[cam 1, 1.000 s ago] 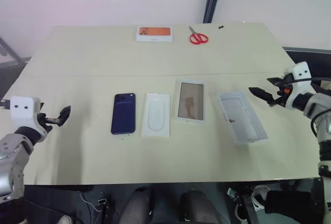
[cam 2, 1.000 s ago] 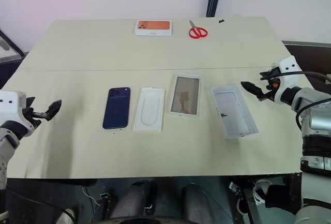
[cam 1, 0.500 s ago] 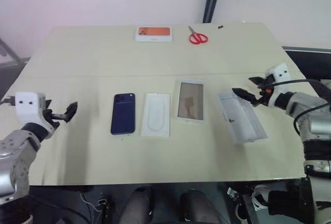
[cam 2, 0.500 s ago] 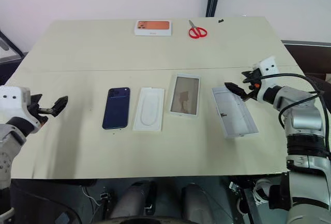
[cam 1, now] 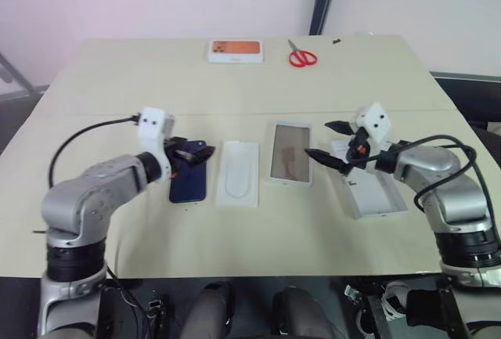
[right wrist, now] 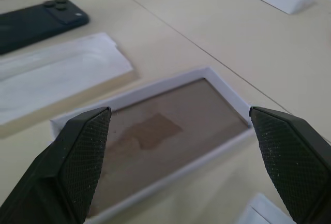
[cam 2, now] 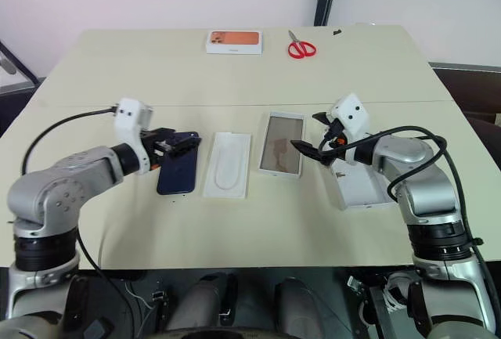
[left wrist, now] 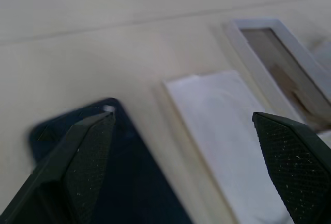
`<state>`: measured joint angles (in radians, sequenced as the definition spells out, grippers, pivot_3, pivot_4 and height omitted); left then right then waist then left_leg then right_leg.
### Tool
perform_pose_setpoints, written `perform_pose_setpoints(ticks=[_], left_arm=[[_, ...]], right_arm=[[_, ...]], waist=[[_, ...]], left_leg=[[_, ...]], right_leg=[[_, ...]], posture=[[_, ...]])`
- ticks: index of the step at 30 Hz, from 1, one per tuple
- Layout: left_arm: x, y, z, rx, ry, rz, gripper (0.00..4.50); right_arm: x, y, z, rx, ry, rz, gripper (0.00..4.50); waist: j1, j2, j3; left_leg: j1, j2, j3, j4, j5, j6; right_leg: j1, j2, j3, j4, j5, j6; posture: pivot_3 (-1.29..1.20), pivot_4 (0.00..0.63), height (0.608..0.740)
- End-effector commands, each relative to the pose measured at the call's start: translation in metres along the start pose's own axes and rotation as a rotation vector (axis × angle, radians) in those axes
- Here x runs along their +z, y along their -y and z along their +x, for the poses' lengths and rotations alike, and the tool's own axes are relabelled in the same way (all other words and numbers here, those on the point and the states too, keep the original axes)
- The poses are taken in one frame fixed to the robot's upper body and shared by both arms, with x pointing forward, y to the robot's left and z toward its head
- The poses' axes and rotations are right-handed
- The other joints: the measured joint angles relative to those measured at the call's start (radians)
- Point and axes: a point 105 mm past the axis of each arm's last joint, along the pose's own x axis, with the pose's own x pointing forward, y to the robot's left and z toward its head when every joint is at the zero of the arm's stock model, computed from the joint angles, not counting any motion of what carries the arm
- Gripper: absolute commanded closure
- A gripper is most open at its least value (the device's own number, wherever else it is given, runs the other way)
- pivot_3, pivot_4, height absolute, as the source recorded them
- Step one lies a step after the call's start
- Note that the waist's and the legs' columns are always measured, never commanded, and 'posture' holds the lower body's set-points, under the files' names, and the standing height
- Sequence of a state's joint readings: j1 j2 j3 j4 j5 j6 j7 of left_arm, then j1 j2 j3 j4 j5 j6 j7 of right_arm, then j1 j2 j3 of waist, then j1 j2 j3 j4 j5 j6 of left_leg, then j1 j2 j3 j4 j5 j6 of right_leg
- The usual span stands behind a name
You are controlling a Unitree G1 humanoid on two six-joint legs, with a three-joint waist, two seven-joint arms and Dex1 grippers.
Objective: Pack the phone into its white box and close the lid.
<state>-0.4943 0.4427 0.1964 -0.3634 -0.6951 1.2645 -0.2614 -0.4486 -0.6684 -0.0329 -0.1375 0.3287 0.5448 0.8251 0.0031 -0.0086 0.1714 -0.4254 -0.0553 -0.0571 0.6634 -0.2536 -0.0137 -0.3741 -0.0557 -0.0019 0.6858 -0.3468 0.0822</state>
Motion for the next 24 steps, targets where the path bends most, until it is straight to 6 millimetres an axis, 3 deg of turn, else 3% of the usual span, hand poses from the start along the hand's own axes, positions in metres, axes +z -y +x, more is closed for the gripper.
perform_pose_setpoints(ticks=[1, 6, 14, 22, 24], left_arm=[[0.005, 0.001, 0.003, 0.008, -0.048, -0.079, 0.02], [-0.003, 0.016, 0.011, -0.061, -0.172, -0.155, 0.02], [-0.018, 0.013, 0.023, -0.054, -0.276, -0.21, 0.02], [-0.028, 0.028, 0.034, -0.142, -0.351, -0.248, 0.02], [-0.031, 0.027, 0.036, -0.135, -0.367, -0.258, 0.53]], right_arm=[[0.017, -0.006, 0.003, 0.021, 0.049, -0.043, 0.02], [0.016, -0.009, 0.001, 0.027, 0.047, -0.042, 0.02], [0.019, -0.018, 0.001, 0.085, 0.045, -0.067, 0.02], [0.015, -0.027, 0.003, 0.118, 0.033, -0.082, 0.02], [0.016, -0.028, 0.002, 0.12, 0.033, -0.083, 0.0]], waist=[[0.0, 0.0, 0.0], [0.0, 0.0, 0.0], [0.001, 0.0, 0.0], [0.005, 0.0, 0.0], [0.006, 0.0, 0.0]], left_leg=[[0.0, 0.0, 0.0, 0.0, 0.0, 0.0], [0.0, 0.0, 0.0, 0.001, 0.0, 0.0], [0.0, 0.0, 0.0, 0.001, 0.001, -0.001], [0.0, 0.0, 0.0, 0.001, 0.001, -0.001], [0.0, 0.0, 0.0, 0.001, 0.001, -0.001]], right_leg=[[0.0, 0.0, 0.0, 0.0, 0.0, 0.0], [0.0, 0.0, 0.0, 0.0, 0.0, 0.0], [0.0, 0.0, 0.0, 0.0, 0.0, 0.0], [0.0, 0.0, 0.0, 0.0, 0.0, 0.0], [0.0, 0.0, 0.0, 0.0, 0.0, 0.0]], posture=[[0.0, 0.15, 0.74], [0.0, 0.15, 0.74], [0.0, 0.15, 0.74], [0.0, 0.15, 0.74], [0.0, 0.15, 0.74]])
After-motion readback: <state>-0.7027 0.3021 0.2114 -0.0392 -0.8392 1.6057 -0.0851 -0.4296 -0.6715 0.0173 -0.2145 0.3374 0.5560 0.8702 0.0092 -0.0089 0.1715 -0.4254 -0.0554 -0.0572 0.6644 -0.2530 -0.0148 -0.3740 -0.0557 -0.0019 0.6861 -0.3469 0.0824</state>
